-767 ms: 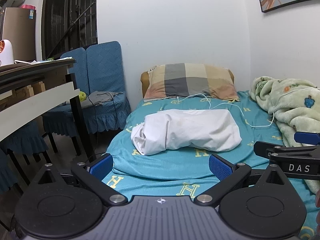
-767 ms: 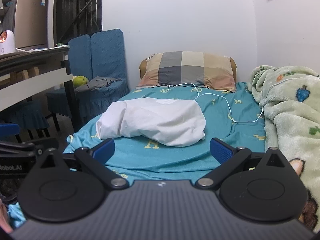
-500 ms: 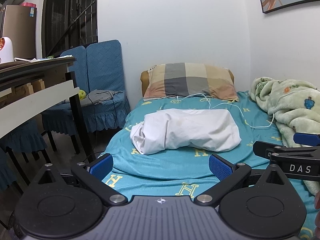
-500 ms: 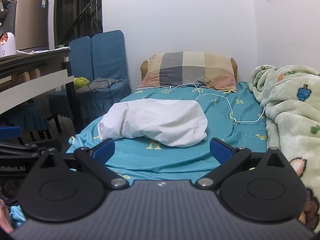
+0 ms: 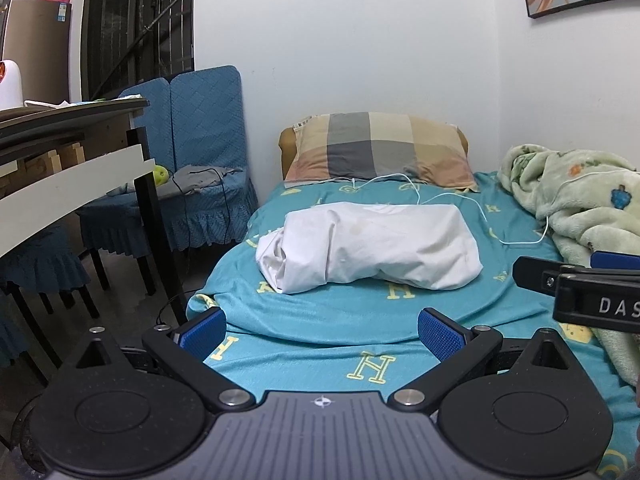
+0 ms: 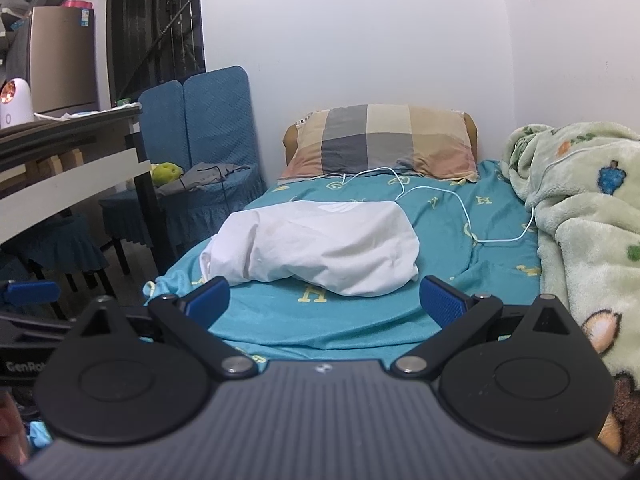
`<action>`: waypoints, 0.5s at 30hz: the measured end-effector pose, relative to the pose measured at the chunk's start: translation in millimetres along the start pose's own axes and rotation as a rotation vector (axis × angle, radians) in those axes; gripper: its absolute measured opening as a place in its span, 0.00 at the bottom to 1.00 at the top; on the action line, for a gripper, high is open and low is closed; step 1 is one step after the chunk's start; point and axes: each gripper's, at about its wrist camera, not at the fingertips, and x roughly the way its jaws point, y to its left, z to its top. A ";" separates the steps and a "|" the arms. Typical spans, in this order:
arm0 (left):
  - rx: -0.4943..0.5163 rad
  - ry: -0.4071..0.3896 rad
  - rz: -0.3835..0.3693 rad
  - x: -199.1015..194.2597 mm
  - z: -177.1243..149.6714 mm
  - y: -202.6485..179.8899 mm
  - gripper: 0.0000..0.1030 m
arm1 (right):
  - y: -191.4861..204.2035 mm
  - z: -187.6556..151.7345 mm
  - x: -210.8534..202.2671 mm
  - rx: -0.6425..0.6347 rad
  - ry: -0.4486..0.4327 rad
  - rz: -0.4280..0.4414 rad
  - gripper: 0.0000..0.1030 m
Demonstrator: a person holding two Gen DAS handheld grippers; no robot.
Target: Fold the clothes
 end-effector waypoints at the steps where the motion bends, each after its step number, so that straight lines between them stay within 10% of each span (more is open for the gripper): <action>1: 0.000 0.002 0.001 0.7 -0.2 1.0 1.00 | -0.4 0.1 0.2 0.002 0.002 0.002 1.00; 15: -0.009 0.059 -0.029 13.3 -7.6 3.0 1.00 | -6.8 2.3 -0.1 0.020 0.011 -0.001 1.00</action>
